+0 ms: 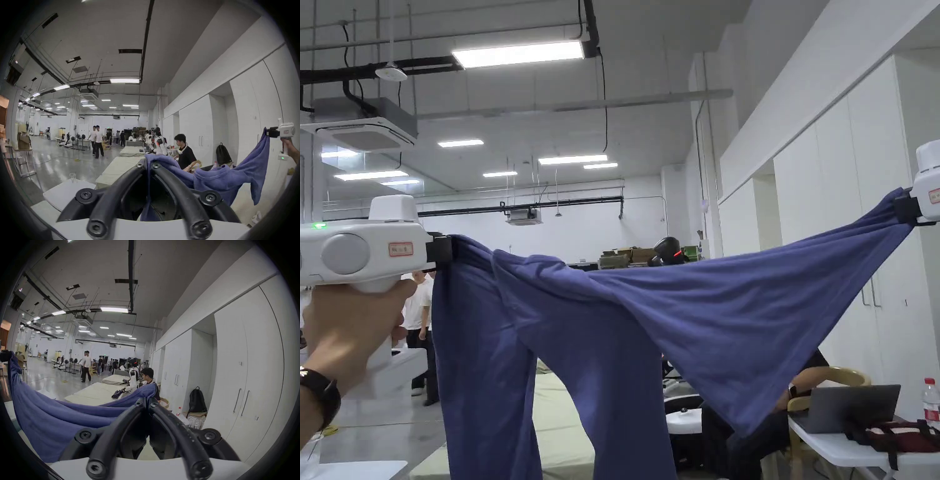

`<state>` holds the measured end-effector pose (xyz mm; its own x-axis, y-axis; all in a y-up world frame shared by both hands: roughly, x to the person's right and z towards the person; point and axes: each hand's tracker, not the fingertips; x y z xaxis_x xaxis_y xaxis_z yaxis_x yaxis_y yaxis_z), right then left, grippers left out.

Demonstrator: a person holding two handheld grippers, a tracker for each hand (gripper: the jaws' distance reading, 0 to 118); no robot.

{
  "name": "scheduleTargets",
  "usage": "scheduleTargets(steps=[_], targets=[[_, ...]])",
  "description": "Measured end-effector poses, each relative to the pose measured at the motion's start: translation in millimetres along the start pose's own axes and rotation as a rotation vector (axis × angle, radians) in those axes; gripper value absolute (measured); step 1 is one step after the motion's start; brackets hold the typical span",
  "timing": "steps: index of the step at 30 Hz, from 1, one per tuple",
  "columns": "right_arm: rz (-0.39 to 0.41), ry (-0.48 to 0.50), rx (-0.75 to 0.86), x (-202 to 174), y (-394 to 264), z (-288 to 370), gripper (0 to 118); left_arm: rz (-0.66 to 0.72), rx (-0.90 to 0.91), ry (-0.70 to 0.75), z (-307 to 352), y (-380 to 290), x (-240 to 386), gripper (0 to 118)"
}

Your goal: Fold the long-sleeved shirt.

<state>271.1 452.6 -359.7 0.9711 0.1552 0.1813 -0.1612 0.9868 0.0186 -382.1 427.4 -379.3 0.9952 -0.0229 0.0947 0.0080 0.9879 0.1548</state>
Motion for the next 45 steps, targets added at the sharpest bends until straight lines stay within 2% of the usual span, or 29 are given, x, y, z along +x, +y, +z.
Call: scheduleTargets(steps=[7,16,30,35,45], targets=[[0.007,-0.008,-0.013,-2.7,-6.7,-15.6,4,0.026,-0.013,0.013,-20.6,-7.9,-9.6,2],[0.037,-0.022,-0.042,-6.2,-25.3,-72.3,4,0.026,-0.044,0.037,-60.8,-28.7,-20.1,2],[0.073,-0.039,-0.082,-53.0,-45.0,-198.5,4,-0.013,-0.106,0.075,-177.6,-67.0,-25.8,2],[0.061,-0.038,-0.071,-64.5,-50.6,-237.6,4,-0.038,-0.118,0.090,-219.0,-81.1,-29.3,2],[0.054,-0.033,-0.055,-81.6,-78.1,-285.4,4,-0.026,-0.153,0.109,-271.5,-124.5,-32.5,2]])
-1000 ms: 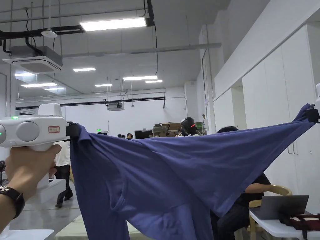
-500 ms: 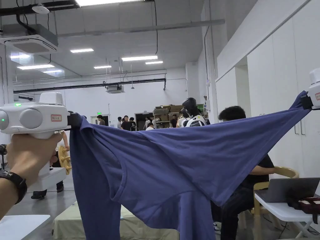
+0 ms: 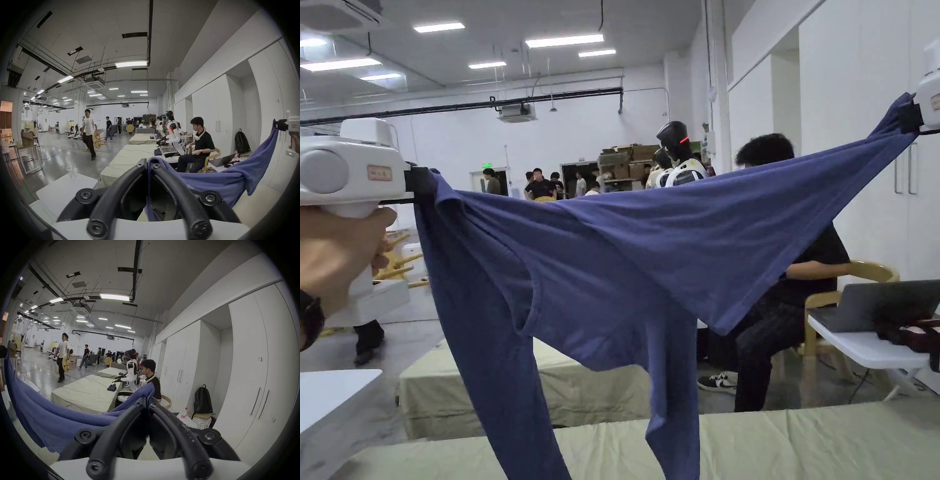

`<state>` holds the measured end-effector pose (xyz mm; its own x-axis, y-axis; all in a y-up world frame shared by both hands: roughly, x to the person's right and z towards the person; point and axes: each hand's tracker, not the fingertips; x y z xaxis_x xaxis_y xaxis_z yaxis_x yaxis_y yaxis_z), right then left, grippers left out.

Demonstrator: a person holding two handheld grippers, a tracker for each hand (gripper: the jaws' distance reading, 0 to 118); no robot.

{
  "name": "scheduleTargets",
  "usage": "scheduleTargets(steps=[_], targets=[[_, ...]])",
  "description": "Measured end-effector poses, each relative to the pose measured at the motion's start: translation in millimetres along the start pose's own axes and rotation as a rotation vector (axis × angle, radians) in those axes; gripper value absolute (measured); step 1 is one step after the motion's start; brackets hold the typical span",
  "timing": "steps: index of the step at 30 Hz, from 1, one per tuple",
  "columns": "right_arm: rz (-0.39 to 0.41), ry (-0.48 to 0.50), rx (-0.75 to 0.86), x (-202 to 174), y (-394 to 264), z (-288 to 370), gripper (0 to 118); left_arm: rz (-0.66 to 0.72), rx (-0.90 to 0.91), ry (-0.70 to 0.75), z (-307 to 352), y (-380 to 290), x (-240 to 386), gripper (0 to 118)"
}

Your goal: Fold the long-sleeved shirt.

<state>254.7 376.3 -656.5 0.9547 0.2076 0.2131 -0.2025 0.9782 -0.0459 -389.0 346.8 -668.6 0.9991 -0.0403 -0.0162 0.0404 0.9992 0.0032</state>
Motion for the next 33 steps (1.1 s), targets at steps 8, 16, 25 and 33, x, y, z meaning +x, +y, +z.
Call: scheduleTargets(steps=[8,16,25,33], targets=[[-0.015,0.060,-0.122,-24.1,-84.9,-29.2,4,0.037,-0.105,-0.026,-27.1,-79.2,7.8,2],[-0.030,0.105,-0.229,-30.7,-170.0,-19.8,4,0.060,-0.216,-0.058,-16.2,-162.2,17.3,2],[-0.067,0.181,-0.337,-21.9,-262.0,63.8,4,0.090,-0.347,-0.101,73.6,-252.7,15.6,2],[-0.112,0.266,-0.461,-30.4,-362.1,182.0,4,0.159,-0.506,-0.097,190.8,-352.3,9.9,2]])
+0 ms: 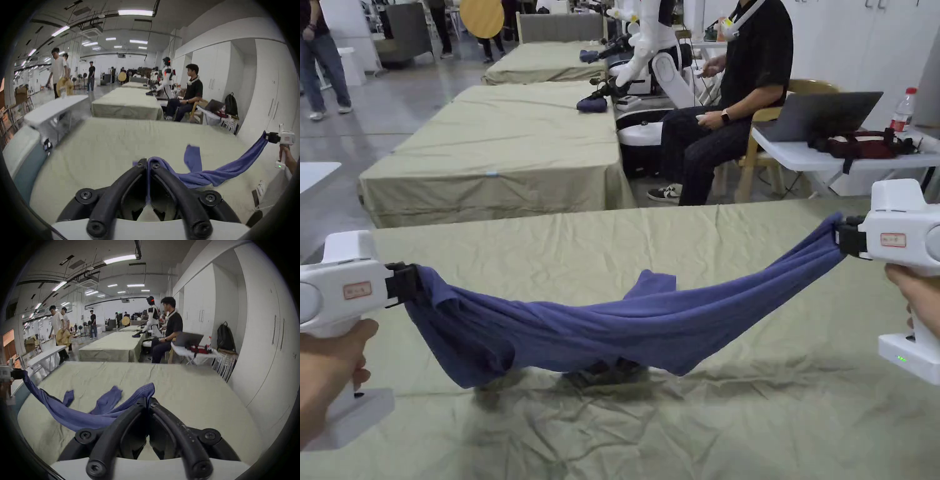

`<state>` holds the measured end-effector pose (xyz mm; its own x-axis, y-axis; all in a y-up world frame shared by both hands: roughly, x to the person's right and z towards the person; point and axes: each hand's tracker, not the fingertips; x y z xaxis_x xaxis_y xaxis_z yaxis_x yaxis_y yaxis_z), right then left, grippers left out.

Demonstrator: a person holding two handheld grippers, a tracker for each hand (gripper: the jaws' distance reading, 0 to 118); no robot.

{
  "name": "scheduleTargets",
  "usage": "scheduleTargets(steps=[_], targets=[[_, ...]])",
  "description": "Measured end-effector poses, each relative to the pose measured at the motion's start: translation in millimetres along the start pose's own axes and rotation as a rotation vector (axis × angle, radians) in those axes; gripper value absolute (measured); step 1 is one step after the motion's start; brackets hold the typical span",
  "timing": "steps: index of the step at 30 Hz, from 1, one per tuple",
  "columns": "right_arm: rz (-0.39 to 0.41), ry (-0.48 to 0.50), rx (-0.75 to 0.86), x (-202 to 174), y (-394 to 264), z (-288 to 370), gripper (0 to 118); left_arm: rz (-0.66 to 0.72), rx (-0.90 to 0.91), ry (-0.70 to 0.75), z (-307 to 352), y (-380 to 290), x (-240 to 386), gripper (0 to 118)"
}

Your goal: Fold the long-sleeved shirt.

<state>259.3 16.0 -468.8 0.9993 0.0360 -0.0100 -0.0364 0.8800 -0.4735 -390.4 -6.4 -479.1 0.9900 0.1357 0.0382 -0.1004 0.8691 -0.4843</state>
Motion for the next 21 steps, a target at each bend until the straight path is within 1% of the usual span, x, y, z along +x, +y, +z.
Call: scheduleTargets(steps=[1,2,4,5,6,7,9,11,13,14,16,21], targets=[[0.013,0.022,-0.039,-3.3,-19.1,7.9,4,0.014,-0.011,0.004,8.4,-20.2,-2.1,2],[0.009,0.017,-0.031,-9.9,-39.7,22.0,4,0.023,-0.057,-0.004,16.9,-39.6,-4.5,2],[0.007,0.045,-0.079,-14.7,-74.4,40.1,4,0.043,-0.088,-0.004,33.6,-76.4,-10.6,2],[-0.004,0.046,-0.076,-17.4,-92.7,52.1,4,0.040,-0.104,0.004,43.4,-95.6,-13.0,2],[0.005,0.065,-0.114,-20.5,-107.3,62.0,4,0.051,-0.123,-0.002,51.5,-112.1,-15.8,2],[0.030,0.070,-0.116,-23.2,-121.6,73.5,4,0.059,-0.171,-0.005,59.4,-128.4,-19.0,2],[0.042,0.078,-0.141,-26.9,-147.9,94.4,4,0.073,-0.180,0.001,76.6,-157.7,-22.4,2],[0.023,0.084,-0.164,-25.3,-172.0,108.1,4,0.057,-0.213,0.004,89.5,-184.2,-27.1,2],[0.010,0.084,-0.194,-24.9,-193.4,116.9,4,0.124,-0.235,0.005,98.8,-204.9,-33.3,2],[-0.001,0.080,-0.204,-22.4,-202.5,119.3,4,0.134,-0.252,0.001,101.4,-214.1,-36.1,2],[-0.012,0.075,-0.228,-20.1,-216.8,120.5,4,0.111,-0.266,0.014,103.9,-225.8,-36.3,2],[-0.060,0.062,-0.284,-13.5,-238.9,111.0,5,0.150,-0.303,0.039,98.7,-245.3,-44.4,2]])
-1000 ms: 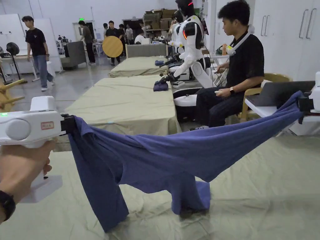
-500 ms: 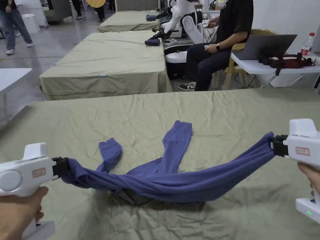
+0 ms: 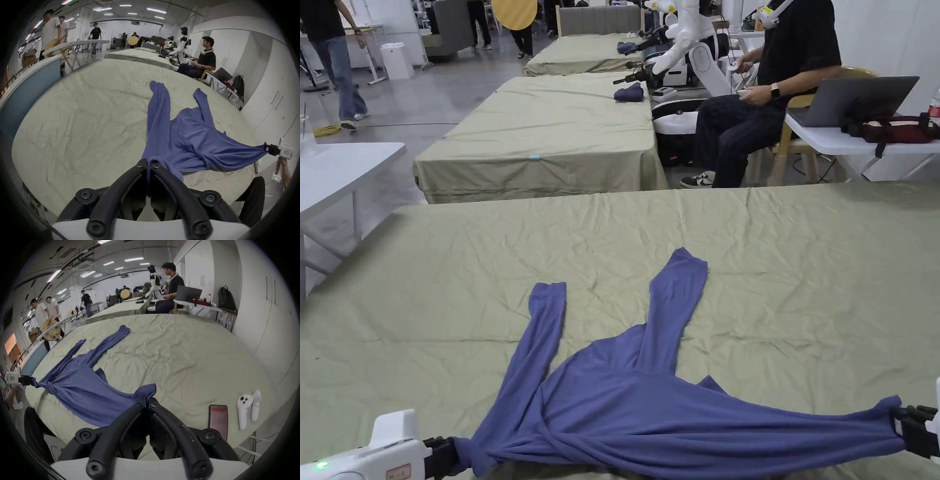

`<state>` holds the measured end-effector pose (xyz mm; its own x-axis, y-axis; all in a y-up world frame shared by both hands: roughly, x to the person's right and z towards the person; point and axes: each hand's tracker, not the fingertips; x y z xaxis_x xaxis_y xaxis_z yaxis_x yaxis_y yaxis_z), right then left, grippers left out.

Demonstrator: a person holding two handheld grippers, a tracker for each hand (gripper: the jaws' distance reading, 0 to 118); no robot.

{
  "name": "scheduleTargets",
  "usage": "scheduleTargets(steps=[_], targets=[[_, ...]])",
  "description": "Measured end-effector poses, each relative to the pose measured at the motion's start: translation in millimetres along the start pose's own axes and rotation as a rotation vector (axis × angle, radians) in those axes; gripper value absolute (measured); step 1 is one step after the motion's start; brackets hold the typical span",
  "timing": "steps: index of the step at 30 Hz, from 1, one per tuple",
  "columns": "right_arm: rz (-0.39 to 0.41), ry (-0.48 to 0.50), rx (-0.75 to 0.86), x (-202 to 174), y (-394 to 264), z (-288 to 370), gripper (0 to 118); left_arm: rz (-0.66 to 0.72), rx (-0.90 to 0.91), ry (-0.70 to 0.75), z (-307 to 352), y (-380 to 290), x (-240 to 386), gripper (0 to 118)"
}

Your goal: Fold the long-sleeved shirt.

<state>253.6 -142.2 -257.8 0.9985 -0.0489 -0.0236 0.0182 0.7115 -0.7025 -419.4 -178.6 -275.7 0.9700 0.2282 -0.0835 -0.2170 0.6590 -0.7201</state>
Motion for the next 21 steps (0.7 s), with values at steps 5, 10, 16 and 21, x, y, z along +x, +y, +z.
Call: scheduleTargets(steps=[5,10,16,21], targets=[[-0.002,0.006,-0.072,0.1,-7.9,-14.0,8,-0.015,-0.016,0.010,-17.7,-3.7,-10.1,22],[0.035,-0.019,-0.086,1.6,-11.5,-8.8,51,-0.018,-0.014,0.013,-4.6,-4.3,-13.5,51],[0.036,-0.028,0.025,-8.4,-2.9,33.2,51,-0.094,0.103,-0.018,39.4,7.1,21.0,51],[0.047,-0.037,0.116,-16.9,-12.9,61.5,17,-0.245,0.165,-0.069,66.7,9.2,73.8,8]])
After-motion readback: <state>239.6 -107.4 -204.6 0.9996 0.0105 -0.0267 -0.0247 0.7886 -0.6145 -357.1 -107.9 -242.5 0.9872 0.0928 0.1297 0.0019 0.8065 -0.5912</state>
